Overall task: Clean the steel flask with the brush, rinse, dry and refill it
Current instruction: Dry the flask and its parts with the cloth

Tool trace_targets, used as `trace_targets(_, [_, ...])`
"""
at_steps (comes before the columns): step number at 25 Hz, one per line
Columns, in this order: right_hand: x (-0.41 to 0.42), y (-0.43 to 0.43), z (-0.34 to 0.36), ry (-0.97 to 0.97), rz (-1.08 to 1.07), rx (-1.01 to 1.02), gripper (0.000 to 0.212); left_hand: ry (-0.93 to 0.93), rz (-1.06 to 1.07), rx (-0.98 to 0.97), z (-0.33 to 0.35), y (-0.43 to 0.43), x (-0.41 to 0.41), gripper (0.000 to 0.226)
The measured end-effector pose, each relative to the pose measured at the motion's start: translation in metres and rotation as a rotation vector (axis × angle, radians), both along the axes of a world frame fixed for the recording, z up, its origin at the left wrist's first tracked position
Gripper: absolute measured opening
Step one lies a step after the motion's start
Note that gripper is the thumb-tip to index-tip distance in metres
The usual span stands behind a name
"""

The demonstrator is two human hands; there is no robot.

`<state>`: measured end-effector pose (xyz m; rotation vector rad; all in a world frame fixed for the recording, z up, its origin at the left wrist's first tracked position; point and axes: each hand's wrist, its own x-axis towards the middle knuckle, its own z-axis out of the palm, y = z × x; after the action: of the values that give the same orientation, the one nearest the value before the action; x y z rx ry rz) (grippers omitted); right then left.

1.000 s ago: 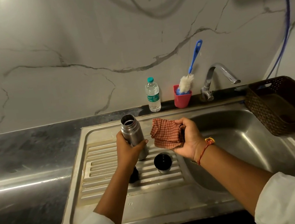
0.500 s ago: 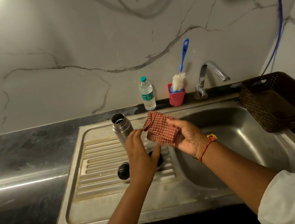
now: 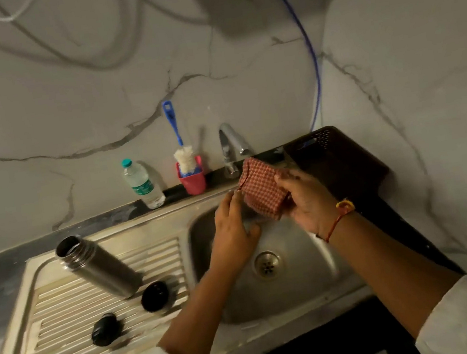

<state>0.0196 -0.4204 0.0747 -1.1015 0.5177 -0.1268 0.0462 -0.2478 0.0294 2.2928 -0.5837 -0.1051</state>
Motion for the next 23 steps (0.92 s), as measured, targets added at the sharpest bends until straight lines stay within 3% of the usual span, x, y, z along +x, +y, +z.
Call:
trace_targets(5, [0.013,-0.132,0.009,0.103,-0.065,-0.828,0.027,0.019,-0.168,0.077,0.007,-0.11,0.006,0.086])
trace_targets(7, [0.025,-0.165,0.0,0.177,-0.021,-1.03,0.029,0.049,-0.209,0.111,0.003,-0.146,0.01,0.086])
trace_targets(13, [0.056,-0.199,-0.046,0.336,0.172,-1.194,0.038,0.164,-0.211,0.167,-0.017,-0.199,0.017,0.08])
trace_targets(15, [0.057,-0.198,-0.054,0.482,0.404,-1.204,0.045,0.18,-0.204,0.146,-0.02,-0.203,0.016,0.076])
trace_targets(17, [0.05,-0.197,-0.054,0.5,0.787,-1.348,0.045,0.189,-0.199,0.121,-0.021,-0.202,0.014,0.072])
trace_targets(19, [0.044,-0.199,-0.052,0.488,0.97,-1.377,0.043,0.19,-0.196,0.129,-0.02,-0.198,0.012,0.073])
trace_targets(23, [0.049,-0.207,-0.05,0.473,0.991,-1.428,0.03,0.206,-0.181,0.144,-0.017,-0.189,0.008,0.085])
